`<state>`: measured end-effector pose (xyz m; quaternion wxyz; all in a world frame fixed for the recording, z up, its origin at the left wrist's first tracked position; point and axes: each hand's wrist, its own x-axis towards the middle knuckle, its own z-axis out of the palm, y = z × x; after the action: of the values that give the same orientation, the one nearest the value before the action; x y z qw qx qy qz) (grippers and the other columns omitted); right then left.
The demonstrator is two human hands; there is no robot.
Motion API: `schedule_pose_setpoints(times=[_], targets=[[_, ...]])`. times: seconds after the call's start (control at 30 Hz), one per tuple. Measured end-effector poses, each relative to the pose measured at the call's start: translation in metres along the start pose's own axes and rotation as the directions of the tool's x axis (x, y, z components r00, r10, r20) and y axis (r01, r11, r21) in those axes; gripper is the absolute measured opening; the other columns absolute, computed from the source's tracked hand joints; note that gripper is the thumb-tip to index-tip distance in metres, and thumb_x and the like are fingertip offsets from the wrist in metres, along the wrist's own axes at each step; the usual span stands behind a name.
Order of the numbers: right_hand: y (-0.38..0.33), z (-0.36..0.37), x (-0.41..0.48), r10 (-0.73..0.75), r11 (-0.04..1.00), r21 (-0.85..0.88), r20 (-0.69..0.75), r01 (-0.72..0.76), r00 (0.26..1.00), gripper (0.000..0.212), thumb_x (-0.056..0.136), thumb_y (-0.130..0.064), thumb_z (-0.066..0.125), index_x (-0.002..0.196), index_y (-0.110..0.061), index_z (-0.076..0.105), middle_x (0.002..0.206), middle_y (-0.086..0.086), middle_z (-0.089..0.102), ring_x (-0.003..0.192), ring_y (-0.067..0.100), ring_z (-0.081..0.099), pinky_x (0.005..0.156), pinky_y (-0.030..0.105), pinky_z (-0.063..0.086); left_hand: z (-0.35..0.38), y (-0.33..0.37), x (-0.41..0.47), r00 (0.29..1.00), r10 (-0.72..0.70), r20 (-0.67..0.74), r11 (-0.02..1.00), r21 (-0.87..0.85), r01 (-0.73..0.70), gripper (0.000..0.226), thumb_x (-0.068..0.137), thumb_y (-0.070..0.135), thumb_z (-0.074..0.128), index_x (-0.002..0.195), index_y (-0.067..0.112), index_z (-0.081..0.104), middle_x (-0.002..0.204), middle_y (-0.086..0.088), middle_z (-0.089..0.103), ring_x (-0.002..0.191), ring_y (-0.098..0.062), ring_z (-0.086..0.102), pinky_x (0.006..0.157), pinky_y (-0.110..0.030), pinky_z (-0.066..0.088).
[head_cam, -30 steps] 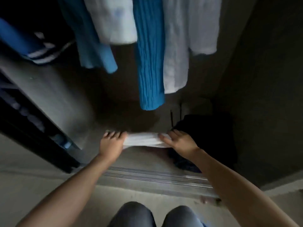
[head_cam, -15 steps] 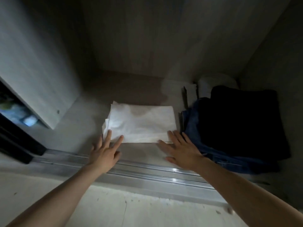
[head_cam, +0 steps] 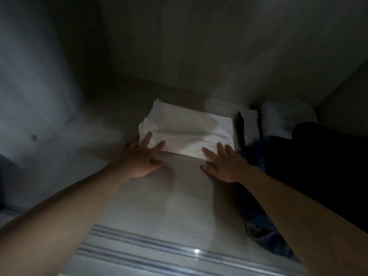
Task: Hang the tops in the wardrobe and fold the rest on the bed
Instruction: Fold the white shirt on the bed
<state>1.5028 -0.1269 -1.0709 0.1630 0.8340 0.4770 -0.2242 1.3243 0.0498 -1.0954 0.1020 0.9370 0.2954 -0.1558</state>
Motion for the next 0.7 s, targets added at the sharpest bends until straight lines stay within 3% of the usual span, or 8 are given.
schedule_pose_setpoints(times=[0.27,0.4,0.47,0.57,0.7], targets=[[0.028,-0.008,0.036,0.115,0.993,-0.008,-0.057,-0.116,0.992,0.066,0.094,-0.061,0.024,0.145,-0.041,-0.012,0.156,0.007,-0.019,0.144,0.03,-0.014,0.114,0.051,0.001,0.004,0.006,0.048,0.999,0.015,-0.053,0.999,0.035,-0.013,0.07,0.09,0.064,0.03,0.145,0.045,-0.008,0.154,0.001,-0.026,0.142,-0.037,-0.006,0.111,-0.054,0.007],[0.021,-0.015,0.031,0.142,0.99,-0.002,-0.006,-0.142,0.99,0.072,0.092,-0.064,0.027,0.145,-0.04,-0.015,0.155,0.008,-0.022,0.143,0.031,-0.017,0.113,0.053,-0.001,0.008,0.0,0.033,0.986,0.055,-0.156,0.998,0.033,-0.05,0.068,0.093,0.054,0.038,0.148,0.039,0.001,0.155,-0.001,-0.023,0.143,-0.034,-0.001,0.114,-0.047,0.012],[0.012,-0.014,0.022,0.168,0.986,0.031,-0.064,-0.166,0.984,0.077,0.092,-0.064,0.029,0.145,-0.036,-0.019,0.154,0.012,-0.022,0.143,0.033,-0.017,0.113,0.055,-0.002,0.008,-0.002,0.022,0.981,0.091,-0.168,0.994,0.076,-0.08,0.067,0.094,0.047,0.041,0.149,0.037,0.003,0.156,-0.003,-0.022,0.144,-0.032,0.001,0.113,-0.043,0.011],[-0.012,-0.002,0.0,0.084,0.996,-0.009,-0.185,-0.087,0.979,0.08,0.093,-0.061,0.03,0.145,-0.03,-0.022,0.153,0.018,-0.023,0.142,0.035,-0.017,0.113,0.054,-0.004,0.005,-0.002,-0.001,0.979,0.093,-0.181,0.993,0.089,-0.078,0.064,0.095,0.042,0.041,0.149,0.034,0.008,0.156,-0.003,-0.019,0.144,-0.027,-0.001,0.114,-0.039,0.011],[-0.031,0.005,-0.032,-0.065,0.991,-0.132,-0.229,0.035,0.971,0.076,0.095,-0.056,0.03,0.147,-0.027,-0.016,0.154,0.018,-0.02,0.142,0.034,-0.015,0.114,0.051,-0.004,0.005,0.008,-0.035,0.97,0.1,-0.223,0.994,0.057,-0.089,0.06,0.095,0.042,0.042,0.148,0.033,0.016,0.158,0.001,-0.01,0.144,-0.024,0.001,0.115,-0.04,0.014]])
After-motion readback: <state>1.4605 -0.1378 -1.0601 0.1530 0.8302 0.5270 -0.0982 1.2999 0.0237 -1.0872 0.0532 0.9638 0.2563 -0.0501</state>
